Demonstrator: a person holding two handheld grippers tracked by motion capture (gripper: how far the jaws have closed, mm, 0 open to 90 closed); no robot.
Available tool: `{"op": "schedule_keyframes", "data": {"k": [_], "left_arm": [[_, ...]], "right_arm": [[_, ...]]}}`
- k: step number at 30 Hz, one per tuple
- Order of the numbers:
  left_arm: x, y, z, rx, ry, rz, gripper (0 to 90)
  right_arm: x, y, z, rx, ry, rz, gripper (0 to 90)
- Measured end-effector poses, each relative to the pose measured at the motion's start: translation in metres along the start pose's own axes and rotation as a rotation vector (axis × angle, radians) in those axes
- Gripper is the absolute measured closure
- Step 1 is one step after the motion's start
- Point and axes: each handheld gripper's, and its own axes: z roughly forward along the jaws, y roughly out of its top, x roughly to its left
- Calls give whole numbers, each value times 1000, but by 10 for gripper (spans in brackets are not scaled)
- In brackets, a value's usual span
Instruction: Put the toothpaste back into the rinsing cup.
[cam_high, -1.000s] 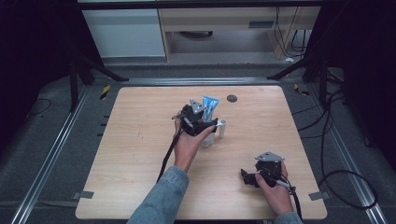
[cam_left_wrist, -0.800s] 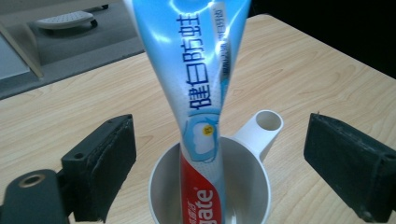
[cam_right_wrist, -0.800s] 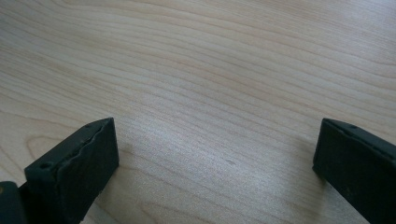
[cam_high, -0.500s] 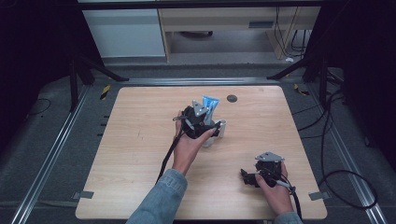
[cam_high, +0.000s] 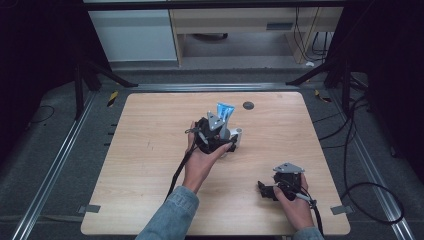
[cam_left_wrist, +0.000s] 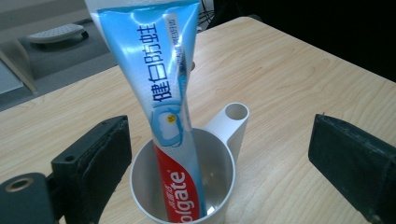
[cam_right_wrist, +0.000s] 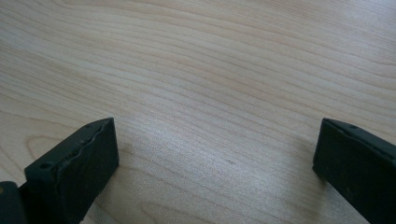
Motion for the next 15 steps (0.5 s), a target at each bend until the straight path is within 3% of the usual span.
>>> {"op": "schedule_keyframes", "data": {"k": [6, 9, 15], "left_arm": [[-5, -1, -2, 16, -14, 19, 49], [-8, -1, -2, 30, -48, 9, 49], [-11, -2, -9, 32, -49, 25, 49]], "right_arm": [[0, 0, 0, 0, 0, 0, 4], [0, 0, 0, 0, 0, -1, 4], [0, 0, 0, 1, -1, -2, 4]]}}
